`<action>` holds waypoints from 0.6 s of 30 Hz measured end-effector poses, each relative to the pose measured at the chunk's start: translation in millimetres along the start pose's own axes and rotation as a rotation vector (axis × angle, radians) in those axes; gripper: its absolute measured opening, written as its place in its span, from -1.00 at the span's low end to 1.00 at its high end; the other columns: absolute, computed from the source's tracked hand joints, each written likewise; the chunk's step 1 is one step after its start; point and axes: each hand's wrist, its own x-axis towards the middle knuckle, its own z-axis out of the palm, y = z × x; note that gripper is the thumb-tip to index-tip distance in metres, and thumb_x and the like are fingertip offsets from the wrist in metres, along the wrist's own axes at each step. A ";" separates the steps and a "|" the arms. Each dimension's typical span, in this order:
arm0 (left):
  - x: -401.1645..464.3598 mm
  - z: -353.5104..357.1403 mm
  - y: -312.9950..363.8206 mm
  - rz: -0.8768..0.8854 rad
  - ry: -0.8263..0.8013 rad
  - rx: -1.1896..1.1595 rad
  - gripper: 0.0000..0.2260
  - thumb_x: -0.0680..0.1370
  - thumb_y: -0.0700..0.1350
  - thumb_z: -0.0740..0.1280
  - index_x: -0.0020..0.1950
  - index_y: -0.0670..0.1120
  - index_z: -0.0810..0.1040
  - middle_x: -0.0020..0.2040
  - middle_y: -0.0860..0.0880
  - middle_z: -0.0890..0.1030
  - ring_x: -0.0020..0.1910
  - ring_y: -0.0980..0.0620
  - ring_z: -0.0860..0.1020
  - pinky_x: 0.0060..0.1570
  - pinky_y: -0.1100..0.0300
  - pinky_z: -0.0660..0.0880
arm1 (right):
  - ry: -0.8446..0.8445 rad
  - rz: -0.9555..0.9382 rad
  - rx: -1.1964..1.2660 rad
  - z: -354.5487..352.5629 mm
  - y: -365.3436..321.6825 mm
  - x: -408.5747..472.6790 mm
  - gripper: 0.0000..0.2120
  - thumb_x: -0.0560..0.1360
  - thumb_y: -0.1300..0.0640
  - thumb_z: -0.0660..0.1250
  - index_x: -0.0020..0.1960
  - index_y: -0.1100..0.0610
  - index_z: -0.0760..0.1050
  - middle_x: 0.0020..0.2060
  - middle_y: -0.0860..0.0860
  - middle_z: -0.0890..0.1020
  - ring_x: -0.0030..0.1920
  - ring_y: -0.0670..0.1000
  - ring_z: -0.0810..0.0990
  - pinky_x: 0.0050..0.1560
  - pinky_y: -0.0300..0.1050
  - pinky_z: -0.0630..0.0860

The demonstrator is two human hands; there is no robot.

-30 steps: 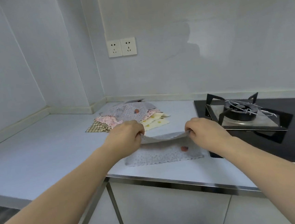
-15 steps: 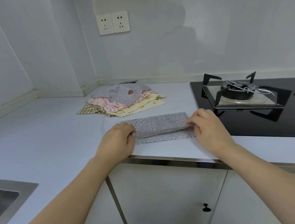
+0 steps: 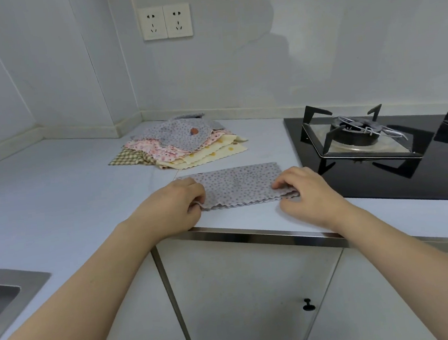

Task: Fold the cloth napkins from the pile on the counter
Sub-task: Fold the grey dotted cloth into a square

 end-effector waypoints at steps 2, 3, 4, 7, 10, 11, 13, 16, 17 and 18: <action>1.3 0.7 3.5 -0.041 0.050 0.007 -0.85 0.50 -0.20 0.22 0.00 -0.07 0.54 -0.05 0.03 0.53 -0.03 0.04 0.47 -0.07 0.17 0.46 | 0.009 0.016 -0.061 0.3 -0.2 1.0 -0.64 0.36 -0.05 0.26 0.15 -0.08 0.52 0.05 -0.24 0.46 0.12 -0.12 0.35 0.26 -0.10 0.27; 1.7 0.3 5.1 -0.102 0.064 -0.045 -0.86 0.52 -0.21 0.22 0.00 -0.09 0.54 -0.06 0.02 0.54 -0.06 0.02 0.48 -0.11 0.19 0.44 | 0.020 0.026 -0.081 0.9 0.2 1.6 -0.67 0.39 -0.05 0.29 0.15 -0.10 0.52 0.06 -0.23 0.47 0.13 -0.10 0.36 0.27 -0.09 0.26; 1.8 -1.0 6.5 -0.186 0.073 -0.145 -0.88 0.54 -0.21 0.22 0.00 -0.09 0.52 -0.08 0.01 0.55 -0.11 0.02 0.49 -0.16 0.19 0.43 | 0.029 0.037 -0.097 1.5 0.2 2.2 -0.70 0.42 -0.05 0.31 0.15 -0.10 0.51 0.07 -0.22 0.47 0.14 -0.08 0.37 0.27 -0.08 0.24; 3.1 -2.8 1.7 -0.393 0.144 -0.515 -0.91 0.58 -0.19 0.23 -0.03 -0.02 0.50 -0.13 0.00 0.56 -0.19 0.05 0.48 -0.20 0.21 0.39 | 0.041 0.058 -0.119 1.6 0.1 3.0 -0.75 0.46 -0.12 0.34 0.11 -0.10 0.50 0.03 -0.23 0.47 0.10 -0.11 0.37 0.21 -0.11 0.22; 6.1 -2.1 -3.1 -0.488 0.220 -0.693 -0.84 0.59 -0.22 0.20 -0.06 0.01 0.50 -0.18 -0.05 0.55 -0.23 0.03 0.45 -0.25 0.18 0.36 | 0.062 0.070 -0.019 0.3 0.1 2.4 -0.81 0.44 -0.16 0.39 -0.03 -0.09 0.56 -0.02 -0.23 0.55 0.06 -0.12 0.45 0.21 -0.07 0.28; 7.0 -2.1 -2.5 -0.510 0.236 -0.730 -0.83 0.60 -0.22 0.18 -0.05 0.01 0.50 -0.21 -0.08 0.53 -0.27 0.01 0.43 -0.30 0.19 0.34 | 0.073 0.084 0.033 0.6 1.9 2.8 -0.83 0.44 -0.13 0.41 -0.07 -0.07 0.59 -0.04 -0.23 0.58 0.05 -0.11 0.48 0.22 -0.03 0.32; 9.6 -3.6 1.3 -0.527 0.249 -0.772 -0.82 0.63 -0.21 0.14 -0.02 0.01 0.49 -0.28 -0.11 0.45 -0.35 0.00 0.36 -0.38 0.23 0.31 | 0.094 0.144 0.166 0.3 4.1 2.9 -0.88 0.45 -0.07 0.43 -0.09 -0.04 0.63 -0.09 -0.20 0.63 -0.01 -0.10 0.54 0.17 -0.02 0.42; 13.3 -11.5 8.2 -0.501 0.272 -0.815 -0.84 0.65 -0.16 0.13 -0.04 0.01 0.47 -0.27 -0.09 0.40 -0.33 -0.01 0.33 -0.33 0.17 0.32 | 0.168 0.248 0.441 -6.3 0.3 0.7 -0.87 0.51 0.02 0.38 -0.09 0.07 0.61 -0.17 -0.06 0.66 -0.18 -0.09 0.55 -0.08 -0.14 0.45; 14.0 -16.0 12.3 -0.489 0.269 -0.854 -0.85 0.64 -0.17 0.16 -0.05 0.00 0.46 -0.26 -0.08 0.40 -0.33 0.00 0.33 -0.35 0.18 0.30 | 0.213 0.263 0.524 -9.8 -1.2 -0.2 -0.84 0.54 0.04 0.35 -0.06 0.13 0.59 -0.16 -0.01 0.66 -0.21 -0.11 0.55 -0.12 -0.18 0.44; 14.5 -20.7 16.0 -0.477 0.251 -0.902 -0.90 0.60 -0.18 0.21 -0.06 -0.01 0.46 -0.26 -0.06 0.40 -0.34 0.03 0.32 -0.39 0.18 0.26 | 0.259 0.281 0.611 -13.8 -3.9 -1.3 -0.81 0.57 0.05 0.32 -0.04 0.18 0.58 -0.14 0.01 0.65 -0.24 -0.17 0.55 -0.14 -0.22 0.43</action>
